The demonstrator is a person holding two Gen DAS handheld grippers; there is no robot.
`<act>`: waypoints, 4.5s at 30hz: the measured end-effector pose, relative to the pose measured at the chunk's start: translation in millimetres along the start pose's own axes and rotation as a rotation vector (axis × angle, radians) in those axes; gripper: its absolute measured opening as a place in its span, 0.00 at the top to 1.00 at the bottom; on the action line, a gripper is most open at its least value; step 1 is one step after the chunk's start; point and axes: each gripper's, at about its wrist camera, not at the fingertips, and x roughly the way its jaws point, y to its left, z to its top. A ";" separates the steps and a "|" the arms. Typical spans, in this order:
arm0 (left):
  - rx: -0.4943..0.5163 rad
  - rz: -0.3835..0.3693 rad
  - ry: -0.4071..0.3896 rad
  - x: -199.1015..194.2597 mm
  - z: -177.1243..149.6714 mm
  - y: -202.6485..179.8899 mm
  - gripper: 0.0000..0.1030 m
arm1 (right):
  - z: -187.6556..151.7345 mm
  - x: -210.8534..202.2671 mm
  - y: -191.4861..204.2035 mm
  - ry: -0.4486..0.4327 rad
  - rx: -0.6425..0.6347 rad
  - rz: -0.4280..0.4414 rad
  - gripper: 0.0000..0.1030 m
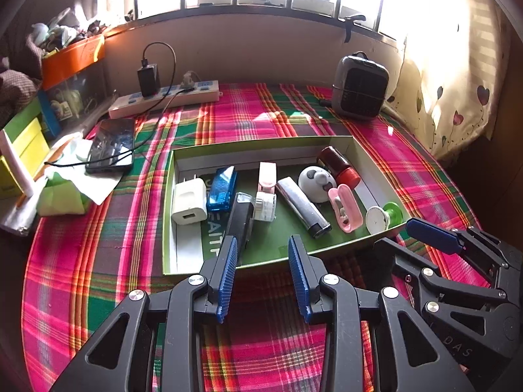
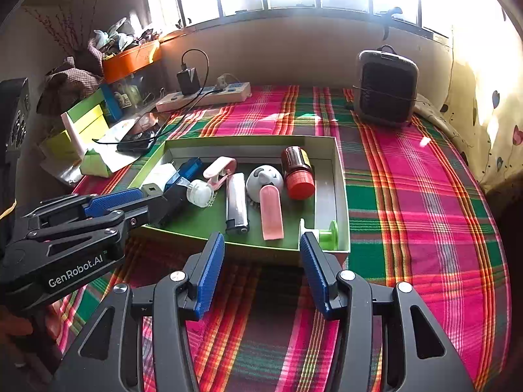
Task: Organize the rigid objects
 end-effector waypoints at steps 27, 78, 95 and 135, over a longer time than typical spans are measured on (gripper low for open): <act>-0.055 0.093 0.087 -3.8 -73.5 8.8 0.68 | -62.9 -1.8 -0.8 0.114 0.016 -0.053 0.52; -0.064 0.132 0.052 -2.6 -79.9 -7.0 0.49 | -69.0 -1.0 -0.7 0.106 -0.020 -0.123 0.36; -0.064 0.132 0.052 -2.7 -79.8 -6.5 0.49 | -69.2 -1.0 -0.5 0.106 -0.021 -0.123 0.36; -0.064 0.133 0.052 -2.6 -79.7 -7.2 0.49 | -69.3 -0.7 0.1 0.106 -0.021 -0.123 0.35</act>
